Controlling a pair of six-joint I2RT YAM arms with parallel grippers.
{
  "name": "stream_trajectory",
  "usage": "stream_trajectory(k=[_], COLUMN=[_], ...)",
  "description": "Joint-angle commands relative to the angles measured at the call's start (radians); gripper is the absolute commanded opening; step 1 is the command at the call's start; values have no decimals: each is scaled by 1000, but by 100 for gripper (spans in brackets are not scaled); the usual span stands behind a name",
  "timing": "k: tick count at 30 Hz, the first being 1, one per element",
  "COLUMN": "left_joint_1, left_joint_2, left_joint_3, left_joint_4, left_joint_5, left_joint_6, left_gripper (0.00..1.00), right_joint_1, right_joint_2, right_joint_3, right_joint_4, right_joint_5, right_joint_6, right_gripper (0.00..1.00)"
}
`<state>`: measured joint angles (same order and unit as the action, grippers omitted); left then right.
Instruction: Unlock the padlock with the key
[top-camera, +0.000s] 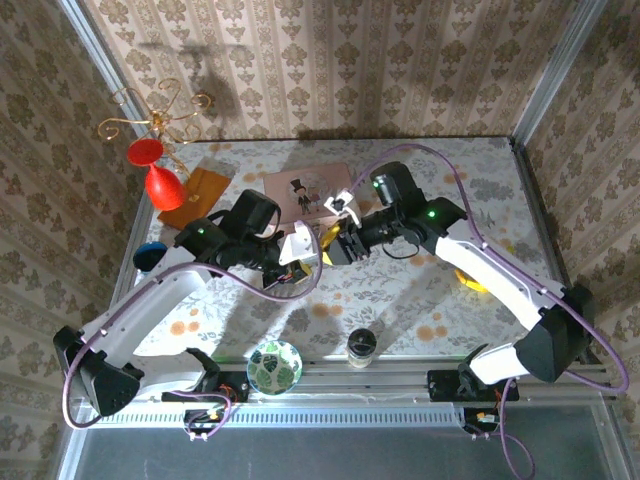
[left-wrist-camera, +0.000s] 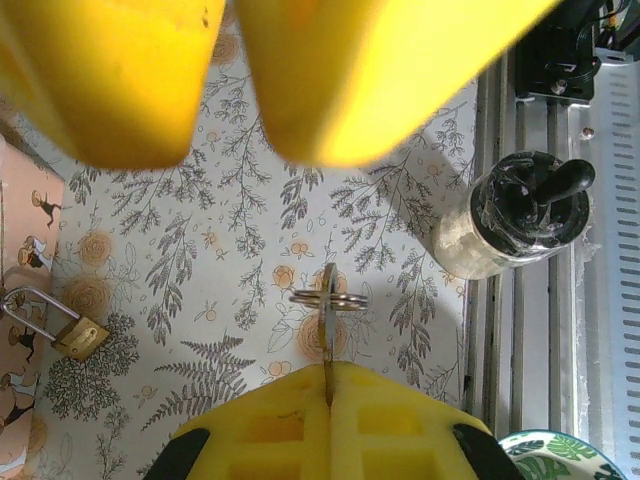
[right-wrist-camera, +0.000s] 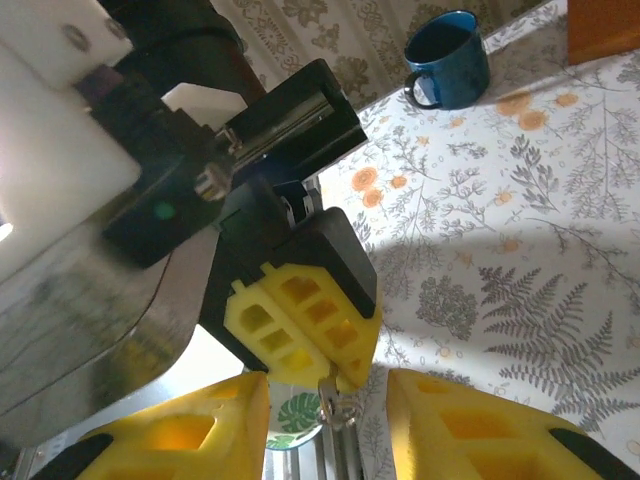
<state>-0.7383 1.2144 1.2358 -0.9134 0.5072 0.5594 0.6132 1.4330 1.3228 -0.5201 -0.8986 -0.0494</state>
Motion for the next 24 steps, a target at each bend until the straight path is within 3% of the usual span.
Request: stream_trajectory(k=[1, 10, 18, 24], left_joint_1=[10, 44, 50, 50], left_joint_2=[10, -7, -7, -7], left_joint_3=[28, 8, 1, 1], left_joint_4=[6, 49, 41, 9], left_joint_5=[36, 57, 77, 97], left_joint_6=[28, 3, 14, 26], left_gripper=[0, 0, 0, 0], right_joint_1=[18, 28, 26, 25], right_joint_2=[35, 62, 60, 58], right_joint_3=[12, 24, 32, 45], right_joint_4=[0, -51, -60, -63], right_joint_5=[-22, -20, -6, 44], right_joint_6=[2, -15, -17, -13], right_gripper=[38, 35, 27, 29])
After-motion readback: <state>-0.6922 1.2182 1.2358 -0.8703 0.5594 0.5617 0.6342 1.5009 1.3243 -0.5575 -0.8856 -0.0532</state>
